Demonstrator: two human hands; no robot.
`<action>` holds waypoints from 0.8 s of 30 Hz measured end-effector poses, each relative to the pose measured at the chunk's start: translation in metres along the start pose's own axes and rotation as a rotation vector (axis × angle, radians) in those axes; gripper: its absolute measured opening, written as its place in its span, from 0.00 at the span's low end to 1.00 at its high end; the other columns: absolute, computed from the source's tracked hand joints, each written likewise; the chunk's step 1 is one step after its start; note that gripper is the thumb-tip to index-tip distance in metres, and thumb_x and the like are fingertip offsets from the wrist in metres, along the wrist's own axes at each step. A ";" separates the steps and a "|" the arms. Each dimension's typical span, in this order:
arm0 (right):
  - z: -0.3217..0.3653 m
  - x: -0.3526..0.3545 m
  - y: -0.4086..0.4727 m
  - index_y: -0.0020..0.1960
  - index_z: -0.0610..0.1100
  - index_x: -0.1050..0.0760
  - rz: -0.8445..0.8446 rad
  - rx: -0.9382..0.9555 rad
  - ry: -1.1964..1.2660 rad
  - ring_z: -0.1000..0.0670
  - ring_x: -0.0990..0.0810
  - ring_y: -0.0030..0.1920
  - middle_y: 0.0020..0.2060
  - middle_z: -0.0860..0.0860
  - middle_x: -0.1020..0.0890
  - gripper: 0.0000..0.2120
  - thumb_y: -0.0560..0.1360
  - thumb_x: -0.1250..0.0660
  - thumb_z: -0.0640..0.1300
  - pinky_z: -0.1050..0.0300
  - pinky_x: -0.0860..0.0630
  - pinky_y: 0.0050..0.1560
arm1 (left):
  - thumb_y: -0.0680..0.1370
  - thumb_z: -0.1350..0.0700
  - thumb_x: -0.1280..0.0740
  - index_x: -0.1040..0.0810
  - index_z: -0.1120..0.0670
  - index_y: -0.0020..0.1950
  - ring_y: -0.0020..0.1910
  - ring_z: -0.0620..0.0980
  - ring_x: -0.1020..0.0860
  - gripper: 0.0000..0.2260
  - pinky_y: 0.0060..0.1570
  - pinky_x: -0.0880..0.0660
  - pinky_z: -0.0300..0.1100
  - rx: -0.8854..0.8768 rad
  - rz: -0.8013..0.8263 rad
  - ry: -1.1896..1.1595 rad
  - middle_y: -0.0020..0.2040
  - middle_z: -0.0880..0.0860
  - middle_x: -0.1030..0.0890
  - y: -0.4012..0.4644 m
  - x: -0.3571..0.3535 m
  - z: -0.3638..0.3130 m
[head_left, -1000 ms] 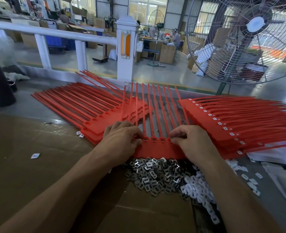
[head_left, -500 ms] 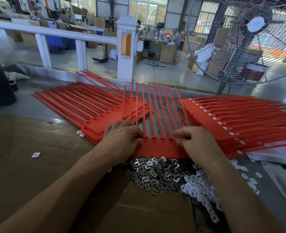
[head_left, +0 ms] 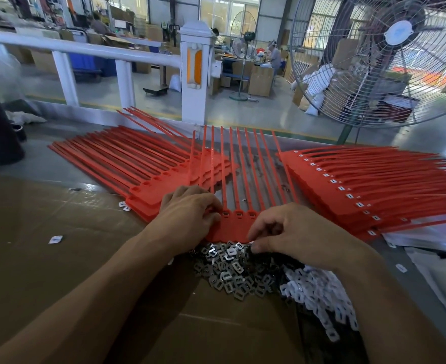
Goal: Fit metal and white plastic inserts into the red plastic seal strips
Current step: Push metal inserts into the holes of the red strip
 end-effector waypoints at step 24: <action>0.005 -0.003 0.000 0.44 0.54 0.17 -0.029 -0.037 0.156 0.57 0.17 0.39 0.38 0.55 0.14 0.06 0.74 0.21 0.45 0.54 0.20 0.47 | 0.82 0.43 0.36 0.23 0.37 0.64 0.71 0.46 0.40 0.11 0.69 0.47 0.48 0.005 0.007 0.008 0.70 0.41 0.30 0.001 -0.001 0.000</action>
Point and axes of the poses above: each hand's wrist, its own y-axis towards the middle knuckle, its own x-axis out of the back of the hand, z = x × y, the point moved 2 cm from there along y, towards the middle knuckle
